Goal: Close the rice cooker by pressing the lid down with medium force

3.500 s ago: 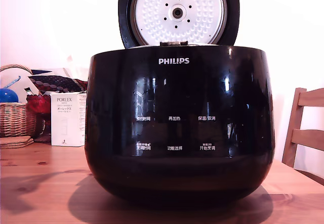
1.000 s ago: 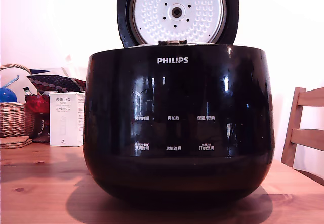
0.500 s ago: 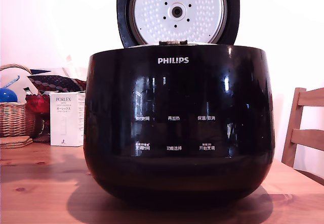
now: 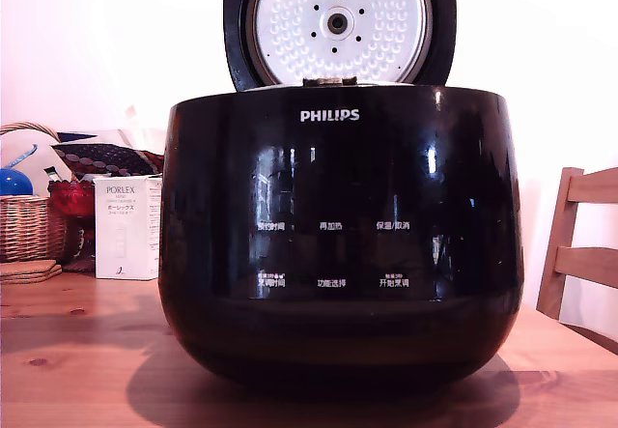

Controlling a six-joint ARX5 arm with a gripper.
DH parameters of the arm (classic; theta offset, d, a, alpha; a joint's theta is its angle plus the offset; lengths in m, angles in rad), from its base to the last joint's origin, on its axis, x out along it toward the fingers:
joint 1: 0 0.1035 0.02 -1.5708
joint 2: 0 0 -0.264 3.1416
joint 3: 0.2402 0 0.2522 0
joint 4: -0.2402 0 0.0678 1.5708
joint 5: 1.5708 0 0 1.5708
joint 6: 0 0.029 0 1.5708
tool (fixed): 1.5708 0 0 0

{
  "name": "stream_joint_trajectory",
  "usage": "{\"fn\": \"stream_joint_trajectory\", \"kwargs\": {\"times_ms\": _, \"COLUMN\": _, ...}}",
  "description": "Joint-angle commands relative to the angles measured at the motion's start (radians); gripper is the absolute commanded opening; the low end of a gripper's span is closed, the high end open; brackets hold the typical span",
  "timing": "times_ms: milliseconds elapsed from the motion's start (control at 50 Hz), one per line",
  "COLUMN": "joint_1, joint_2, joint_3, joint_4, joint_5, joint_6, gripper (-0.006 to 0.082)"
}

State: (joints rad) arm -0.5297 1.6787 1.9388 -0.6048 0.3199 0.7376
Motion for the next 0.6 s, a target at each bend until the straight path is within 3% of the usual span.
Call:
{"fn": "stream_joint_trajectory", "kwargs": {"times_ms": 0, "joint_1": -0.002, "joint_2": 0.045, "joint_3": -0.023, "joint_4": 0.009, "joint_5": -0.01, "joint_6": -0.004, "gripper": -0.0024}}
{"fn": "stream_joint_trajectory", "kwargs": {"times_ms": 580, "joint_1": -0.004, "joint_2": 0.075, "joint_3": -0.022, "joint_4": -0.098, "joint_5": -0.027, "joint_6": -0.005, "gripper": -0.0024}}
